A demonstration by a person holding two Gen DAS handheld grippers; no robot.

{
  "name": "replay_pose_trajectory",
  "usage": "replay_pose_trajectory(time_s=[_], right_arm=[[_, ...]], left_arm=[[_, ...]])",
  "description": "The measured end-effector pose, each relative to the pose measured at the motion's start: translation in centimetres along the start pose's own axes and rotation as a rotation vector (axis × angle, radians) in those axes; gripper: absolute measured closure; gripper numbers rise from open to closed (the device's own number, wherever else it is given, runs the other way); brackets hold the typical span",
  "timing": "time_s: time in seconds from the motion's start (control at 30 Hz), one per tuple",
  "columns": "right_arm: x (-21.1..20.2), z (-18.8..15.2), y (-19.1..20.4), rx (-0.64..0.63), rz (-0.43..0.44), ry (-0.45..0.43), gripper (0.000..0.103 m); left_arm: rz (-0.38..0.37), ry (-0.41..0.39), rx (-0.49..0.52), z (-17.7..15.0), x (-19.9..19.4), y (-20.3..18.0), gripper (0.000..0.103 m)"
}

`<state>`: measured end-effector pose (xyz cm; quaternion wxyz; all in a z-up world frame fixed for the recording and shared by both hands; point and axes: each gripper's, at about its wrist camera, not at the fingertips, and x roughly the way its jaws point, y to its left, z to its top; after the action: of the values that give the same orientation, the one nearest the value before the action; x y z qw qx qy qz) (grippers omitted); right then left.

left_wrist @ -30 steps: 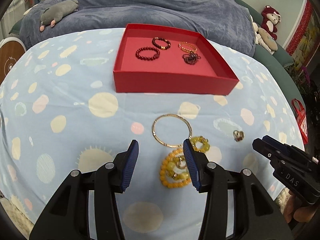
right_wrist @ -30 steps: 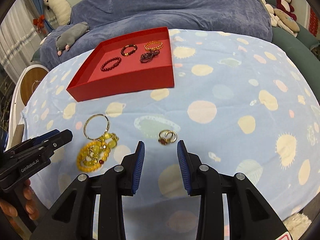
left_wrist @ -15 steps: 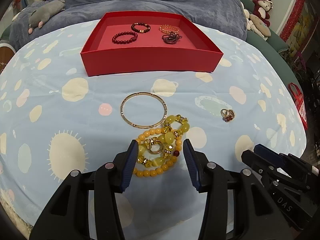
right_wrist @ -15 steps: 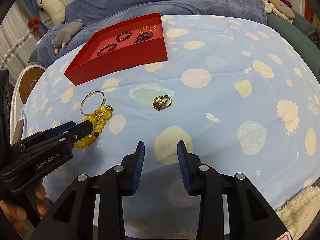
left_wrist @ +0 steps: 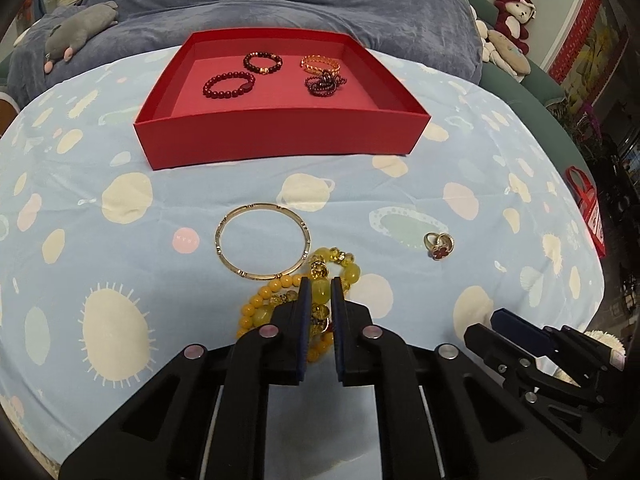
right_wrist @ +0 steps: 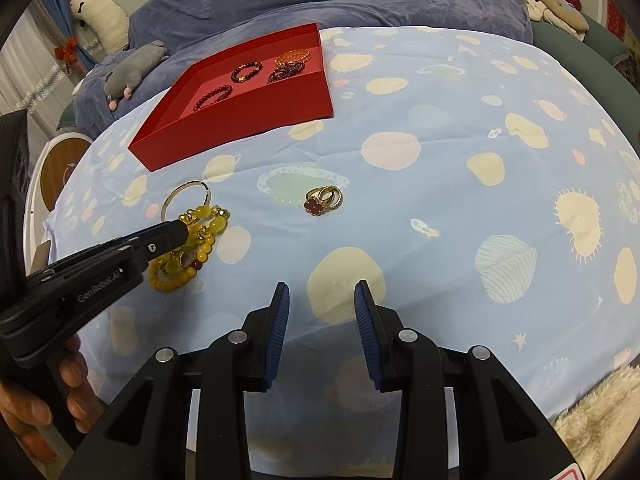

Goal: Organize jewelry
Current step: 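Grasp yellow-green charm bracelet with left tool while right tool moves toward orange bracelet, then close right tool on orange bead bracelet while left tool lifts yellow-green bracelet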

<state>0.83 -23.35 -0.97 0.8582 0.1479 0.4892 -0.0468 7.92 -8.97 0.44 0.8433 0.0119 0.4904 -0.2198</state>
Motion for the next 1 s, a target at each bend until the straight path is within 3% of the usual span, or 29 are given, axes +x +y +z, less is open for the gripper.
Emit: replay_pose_trajectory(time_s=[0.2, 0.4, 0.8, 1.0], right_arm=[[-0.2, -0.3, 0.9, -0.018, 0.023, 0.001, 0.070], [-0.3, -0.3, 3.0, -0.060, 0.059, 0.006, 0.070], [2.2, 1.6, 7.6, -0.132, 0.103, 0.027, 0.070], [3.9, 3.0, 8.8, -0.153, 0.088, 0.037, 0.079]], left_arm=[[-0.029, -0.068, -0.052, 0.6, -4.2, 1.8, 0.094], [-0.003, -0.109, -0.103, 0.3, -7.0, 4.5, 0.094], [0.071, -0.061, -0.195, -2.3, -6.2, 9.3, 0.094], [0.073, -0.053, -0.206, -2.7, -5.7, 10.0, 0.093]])
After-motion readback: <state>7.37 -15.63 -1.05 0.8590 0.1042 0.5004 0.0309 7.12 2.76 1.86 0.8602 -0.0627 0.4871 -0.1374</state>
